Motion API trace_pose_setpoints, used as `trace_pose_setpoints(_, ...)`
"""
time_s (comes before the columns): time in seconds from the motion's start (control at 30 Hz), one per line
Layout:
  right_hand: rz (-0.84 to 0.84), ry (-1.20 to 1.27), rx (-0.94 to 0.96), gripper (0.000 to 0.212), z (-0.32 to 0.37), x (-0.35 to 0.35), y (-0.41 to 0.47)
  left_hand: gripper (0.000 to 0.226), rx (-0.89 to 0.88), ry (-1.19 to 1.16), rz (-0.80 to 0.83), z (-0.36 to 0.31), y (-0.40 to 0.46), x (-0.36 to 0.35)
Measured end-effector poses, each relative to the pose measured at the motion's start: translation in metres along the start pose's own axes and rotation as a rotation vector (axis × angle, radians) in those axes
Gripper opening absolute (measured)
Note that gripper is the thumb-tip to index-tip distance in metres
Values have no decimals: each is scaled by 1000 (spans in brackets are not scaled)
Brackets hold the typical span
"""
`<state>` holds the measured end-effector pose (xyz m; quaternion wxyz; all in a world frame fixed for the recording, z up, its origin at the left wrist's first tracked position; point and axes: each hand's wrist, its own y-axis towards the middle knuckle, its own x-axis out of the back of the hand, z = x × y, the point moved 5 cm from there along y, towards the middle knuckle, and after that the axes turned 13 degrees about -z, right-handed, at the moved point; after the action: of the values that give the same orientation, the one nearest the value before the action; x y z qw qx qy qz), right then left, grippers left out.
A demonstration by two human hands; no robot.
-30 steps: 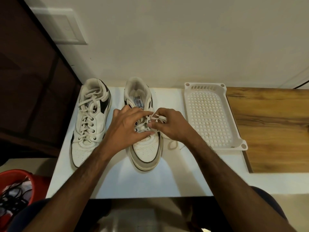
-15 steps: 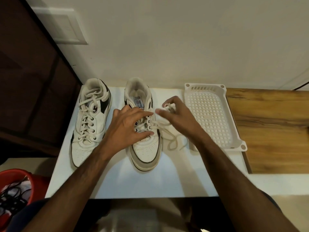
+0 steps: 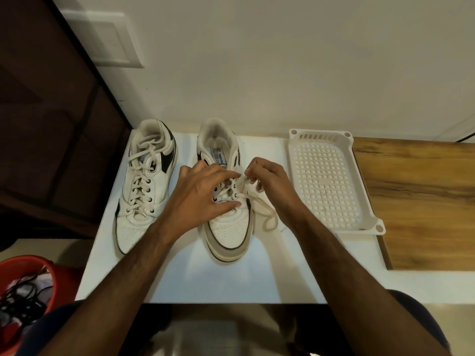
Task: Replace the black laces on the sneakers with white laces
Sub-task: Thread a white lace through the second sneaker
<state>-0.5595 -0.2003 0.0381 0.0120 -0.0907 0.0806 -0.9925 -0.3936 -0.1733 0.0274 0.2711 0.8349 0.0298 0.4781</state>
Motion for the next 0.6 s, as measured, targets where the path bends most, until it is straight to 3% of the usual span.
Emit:
trace_pose_setpoints(0.13,-12,-112,-28,21,-4,9,6,65,6,-43,83,5,-3,5)
trace_pose_setpoints(0.3,-54,-603,233,13,-5,24,16,53,-4,-150,117,10,-2,17)
trace_pose_setpoints(0.47,-138,-666,406,10,-1,28,22,40,-12,-127,121,11,-2,19)
trace_pose_setpoints(0.6,-287,-605,474,37,6,38,25,25,-160,74,14,-2,-2,21)
